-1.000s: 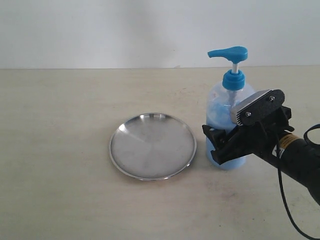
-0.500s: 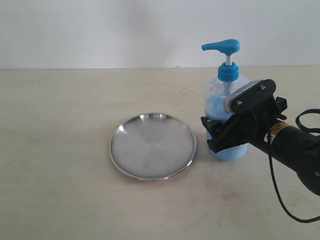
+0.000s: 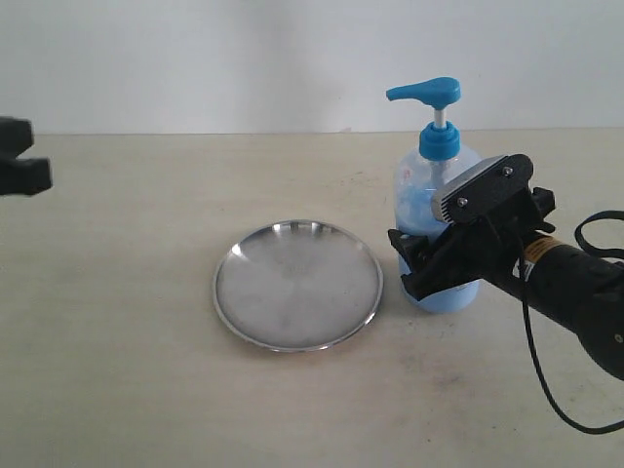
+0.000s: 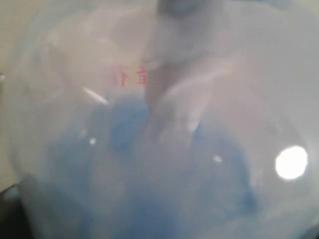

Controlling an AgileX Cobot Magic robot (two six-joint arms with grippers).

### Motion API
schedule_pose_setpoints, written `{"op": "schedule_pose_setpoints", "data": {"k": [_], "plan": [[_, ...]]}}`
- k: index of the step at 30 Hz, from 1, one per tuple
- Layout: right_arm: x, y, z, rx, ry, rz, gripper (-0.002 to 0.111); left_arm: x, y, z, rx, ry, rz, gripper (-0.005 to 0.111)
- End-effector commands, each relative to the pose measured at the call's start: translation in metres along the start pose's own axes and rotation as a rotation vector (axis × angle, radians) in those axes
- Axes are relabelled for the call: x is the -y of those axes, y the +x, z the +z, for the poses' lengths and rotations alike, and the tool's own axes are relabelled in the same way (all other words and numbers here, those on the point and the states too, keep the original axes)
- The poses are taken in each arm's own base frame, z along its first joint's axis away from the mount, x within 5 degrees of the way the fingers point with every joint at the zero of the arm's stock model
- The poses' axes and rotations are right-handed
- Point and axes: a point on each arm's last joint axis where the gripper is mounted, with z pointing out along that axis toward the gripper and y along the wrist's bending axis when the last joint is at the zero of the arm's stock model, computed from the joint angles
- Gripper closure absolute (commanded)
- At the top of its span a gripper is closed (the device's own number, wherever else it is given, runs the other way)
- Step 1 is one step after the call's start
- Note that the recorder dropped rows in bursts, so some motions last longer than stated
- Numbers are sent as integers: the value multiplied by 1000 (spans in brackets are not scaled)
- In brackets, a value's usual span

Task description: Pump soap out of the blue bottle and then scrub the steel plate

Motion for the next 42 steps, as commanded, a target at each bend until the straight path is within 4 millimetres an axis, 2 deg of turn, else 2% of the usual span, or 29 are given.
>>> {"op": "schedule_pose_setpoints", "data": {"k": [1, 7, 11, 14, 16, 20, 28, 31, 38, 42], "plan": [[0, -8, 0, 50, -2, -24, 108, 19, -39, 36, 131, 71, 71, 103], [0, -8, 0, 48, -2, -24, 108, 58, -84, 69, 253, 269, 102, 103], [0, -8, 0, 48, -2, -24, 108, 85, -112, 77, 365, 525, 40, 103], [0, -8, 0, 48, -2, -24, 108, 103, -123, 87, 385, 739, -25, 103], [0, -7, 0, 46, -3, -24, 108, 114, -121, 100, 359, 822, -43, 103], [0, -5, 0, 18, -8, -24, 108, 134, -117, 125, 326, 875, -50, 103], [-1, -3, 0, -2, -13, -24, 108, 186, -101, 143, 276, 998, 74, 103], [-1, -3, 0, -2, -13, -24, 108, 196, -97, 151, 265, 1012, 87, 103], [-1, -3, 0, -2, -13, -24, 108, 202, -78, 173, 171, 971, 130, 103], [-1, -3, 0, -2, -13, -24, 108, 204, -73, 175, 136, 985, 158, 103]]}}
